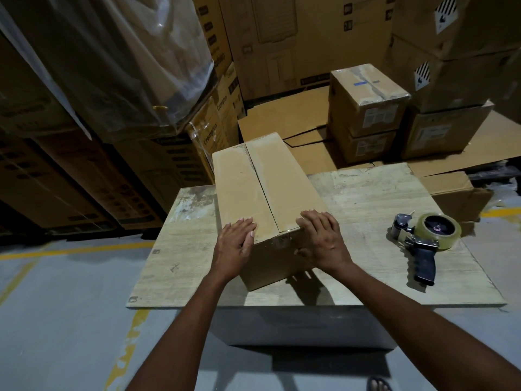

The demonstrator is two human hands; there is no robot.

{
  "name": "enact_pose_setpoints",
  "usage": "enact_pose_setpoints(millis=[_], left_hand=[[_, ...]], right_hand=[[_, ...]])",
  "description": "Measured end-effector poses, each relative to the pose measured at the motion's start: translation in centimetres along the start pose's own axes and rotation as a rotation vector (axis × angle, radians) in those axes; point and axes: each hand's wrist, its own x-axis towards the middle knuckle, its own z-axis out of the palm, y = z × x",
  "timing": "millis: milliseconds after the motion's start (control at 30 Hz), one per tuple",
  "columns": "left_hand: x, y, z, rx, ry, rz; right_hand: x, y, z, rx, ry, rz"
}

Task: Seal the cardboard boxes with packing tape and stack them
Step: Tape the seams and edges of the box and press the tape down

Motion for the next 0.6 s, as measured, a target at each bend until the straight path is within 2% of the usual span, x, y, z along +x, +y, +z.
enact_pose_setpoints(millis=[167,267,433,600], left_hand=[[1.4,0.2,-1.3,-0.003,-0.022,-0.010],[3.4,0.6,-1.9,0.033,-0.033,0.045],[6.0,1.1,-1.0,0.043,-0.299,-0.009],[8.8,0.3,-0.6,0.089,-0.377,-0.044]], right_hand=[[0.9,-0.2,-1.3,0.030,0.015,0.036],[2.5,0.2,-2.2,0.096,-0.014,-0.011],[4.2,0.6,-3.0,0.105,-0.290,-0.278],[6.7,0.6,-3.3,0.131,-0.481,-0.375]])
